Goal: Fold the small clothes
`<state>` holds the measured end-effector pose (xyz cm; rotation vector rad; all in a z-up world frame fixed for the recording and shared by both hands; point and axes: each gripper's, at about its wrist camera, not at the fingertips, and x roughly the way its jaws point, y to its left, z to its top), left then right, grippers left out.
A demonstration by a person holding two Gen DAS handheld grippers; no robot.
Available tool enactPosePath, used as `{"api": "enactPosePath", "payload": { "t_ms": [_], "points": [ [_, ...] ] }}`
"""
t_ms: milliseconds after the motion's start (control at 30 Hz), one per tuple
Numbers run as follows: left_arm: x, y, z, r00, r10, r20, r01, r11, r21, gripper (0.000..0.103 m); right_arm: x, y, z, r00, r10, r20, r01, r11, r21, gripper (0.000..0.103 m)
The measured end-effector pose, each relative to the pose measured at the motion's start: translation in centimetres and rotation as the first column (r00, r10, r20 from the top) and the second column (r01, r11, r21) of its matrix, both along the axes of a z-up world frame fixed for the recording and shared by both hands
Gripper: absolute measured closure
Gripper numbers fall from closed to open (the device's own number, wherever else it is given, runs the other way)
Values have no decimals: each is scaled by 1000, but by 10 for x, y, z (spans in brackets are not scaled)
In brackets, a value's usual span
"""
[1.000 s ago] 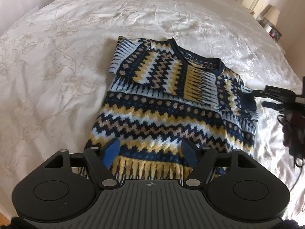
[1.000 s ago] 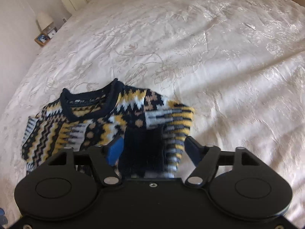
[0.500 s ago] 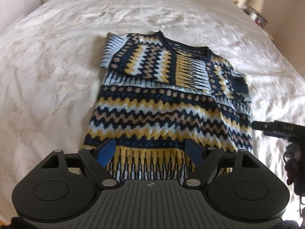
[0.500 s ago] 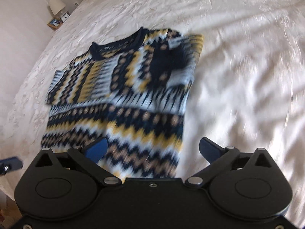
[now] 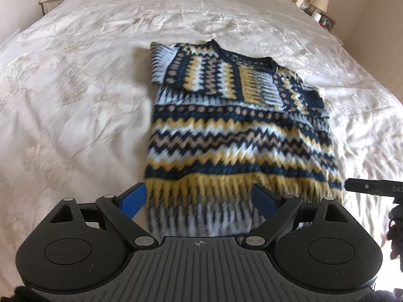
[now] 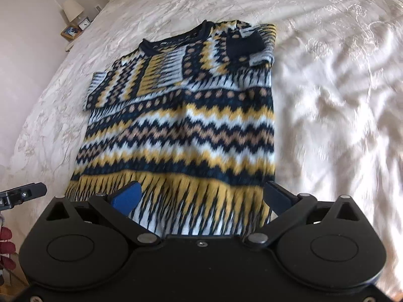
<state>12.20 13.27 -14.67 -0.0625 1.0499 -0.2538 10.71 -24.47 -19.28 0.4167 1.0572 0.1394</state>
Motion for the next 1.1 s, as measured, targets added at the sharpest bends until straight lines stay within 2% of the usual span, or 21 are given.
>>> {"api": "enactPosePath", "payload": {
  "t_ms": [333, 633, 867, 1100],
  "points": [
    [-29, 31, -19, 998, -50, -25, 51, 999, 12, 13, -56, 33, -11, 999, 18, -34, -19, 999, -32, 0],
    [-57, 20, -49, 985, -162, -64, 163, 987, 8, 13, -92, 54, -27, 999, 20, -46, -22, 999, -46, 0],
    [-62, 5, -69, 973, -218, -70, 217, 976, -23, 13, -105, 54, -39, 999, 28, -39, -30, 998, -49, 0],
    [-58, -5, -90, 970, -228, -81, 227, 974, -22, 12, -100, 43, -56, 999, -16, -33, 16, 1000, 6, 0]
  ]
}}
